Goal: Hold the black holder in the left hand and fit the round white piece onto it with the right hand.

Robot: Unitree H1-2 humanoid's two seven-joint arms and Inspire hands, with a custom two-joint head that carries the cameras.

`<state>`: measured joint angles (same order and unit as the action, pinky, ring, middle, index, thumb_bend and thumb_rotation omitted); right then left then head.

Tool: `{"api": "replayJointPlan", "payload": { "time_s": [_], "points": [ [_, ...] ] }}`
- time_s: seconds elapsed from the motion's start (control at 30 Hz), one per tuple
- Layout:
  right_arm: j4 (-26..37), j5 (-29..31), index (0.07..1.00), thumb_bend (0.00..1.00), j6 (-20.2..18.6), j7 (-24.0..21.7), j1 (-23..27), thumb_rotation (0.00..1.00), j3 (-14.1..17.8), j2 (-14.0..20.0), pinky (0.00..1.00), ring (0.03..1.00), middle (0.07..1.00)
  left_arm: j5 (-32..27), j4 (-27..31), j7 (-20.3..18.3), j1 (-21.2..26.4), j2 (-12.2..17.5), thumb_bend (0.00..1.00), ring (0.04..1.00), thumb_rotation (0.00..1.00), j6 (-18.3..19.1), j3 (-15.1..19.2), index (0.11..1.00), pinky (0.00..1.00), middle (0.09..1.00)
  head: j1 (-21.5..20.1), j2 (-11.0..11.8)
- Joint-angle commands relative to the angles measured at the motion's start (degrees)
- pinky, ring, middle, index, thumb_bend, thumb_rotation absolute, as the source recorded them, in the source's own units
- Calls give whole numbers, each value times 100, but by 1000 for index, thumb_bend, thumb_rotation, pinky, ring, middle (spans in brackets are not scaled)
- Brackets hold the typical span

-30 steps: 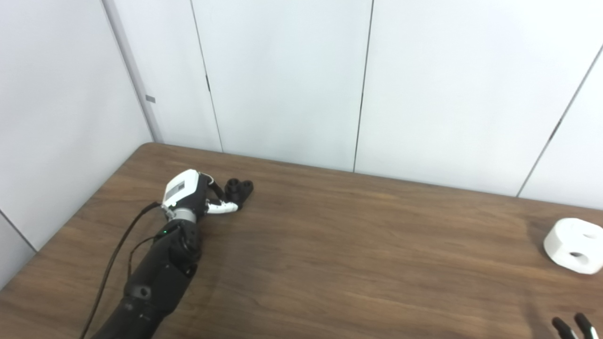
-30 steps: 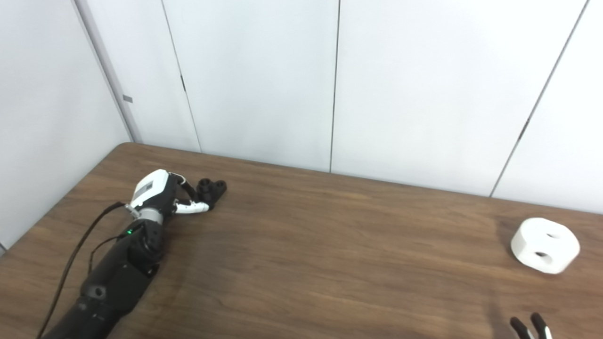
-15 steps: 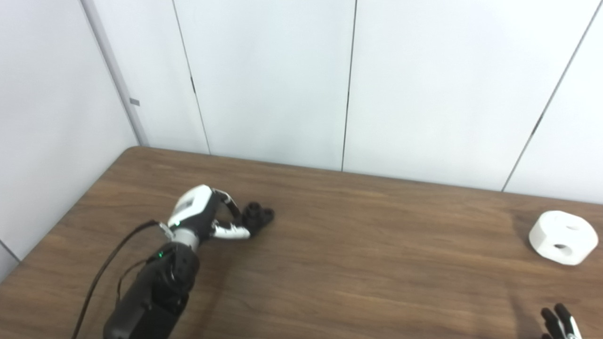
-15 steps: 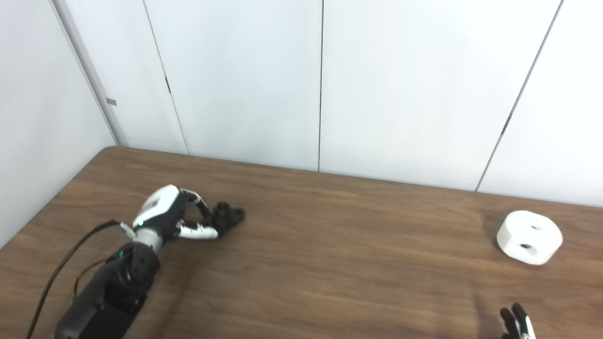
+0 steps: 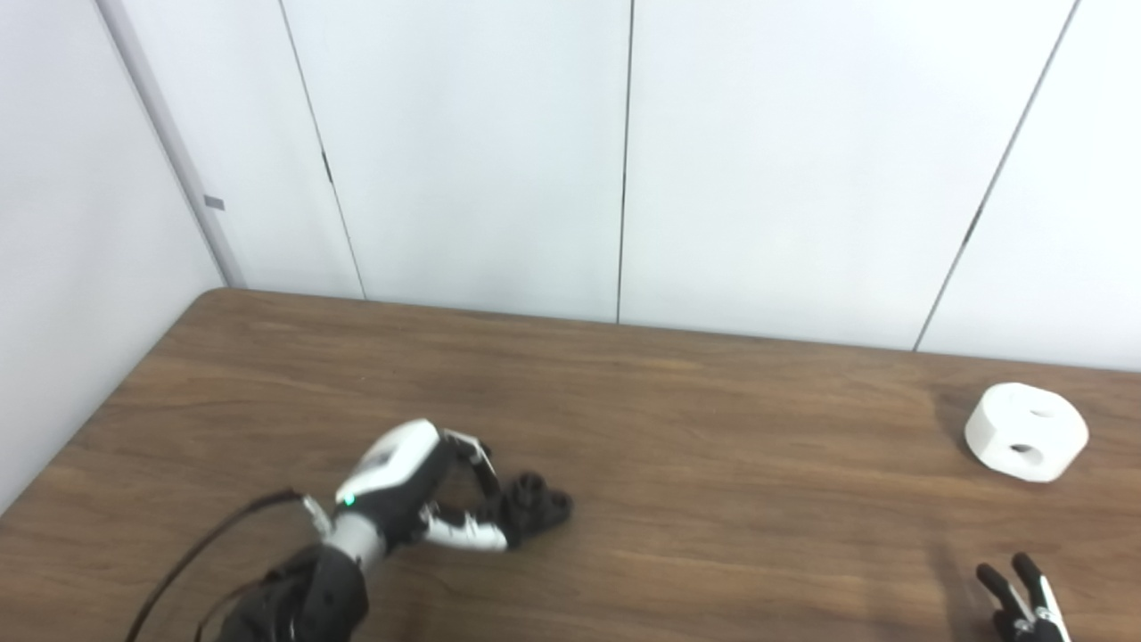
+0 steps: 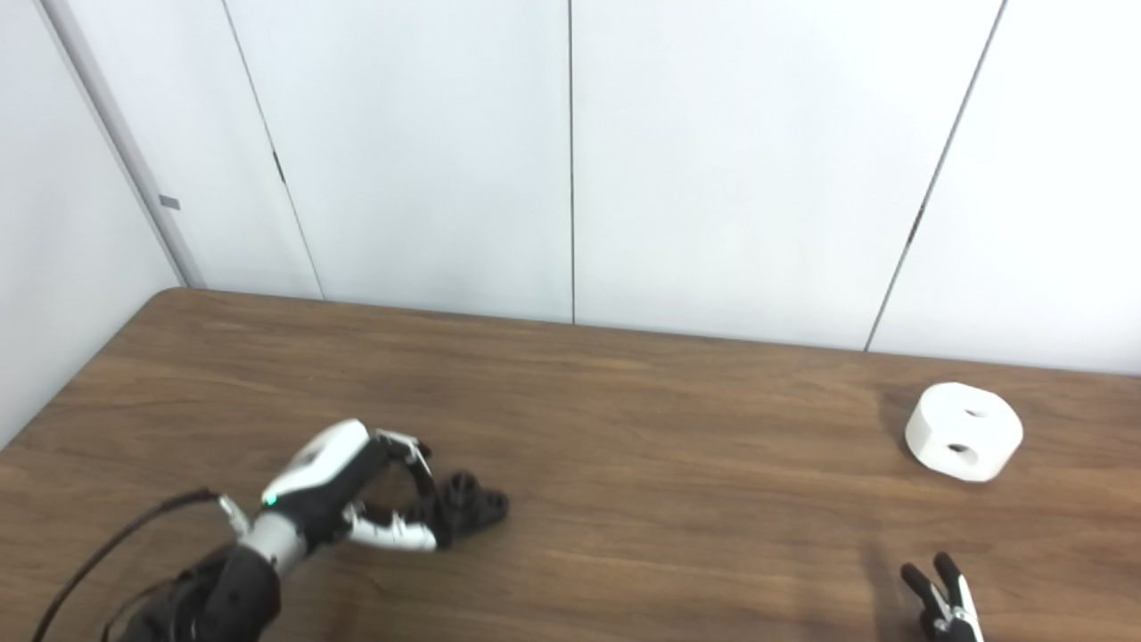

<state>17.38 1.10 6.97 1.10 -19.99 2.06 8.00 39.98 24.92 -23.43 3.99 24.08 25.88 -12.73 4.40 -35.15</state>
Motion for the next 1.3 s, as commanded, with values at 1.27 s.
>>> {"api": "replayJointPlan", "payload": {
  "time_s": [1.27],
  "points": [
    [726, -170, 982, 642, -487, 107, -95, 919, -217, -217, 1000, 973, 909, 1631, 105, 381, -831, -653, 522, 840, 50, -2391, -1564, 486, 869, 768, -744, -750]
  ]
}}
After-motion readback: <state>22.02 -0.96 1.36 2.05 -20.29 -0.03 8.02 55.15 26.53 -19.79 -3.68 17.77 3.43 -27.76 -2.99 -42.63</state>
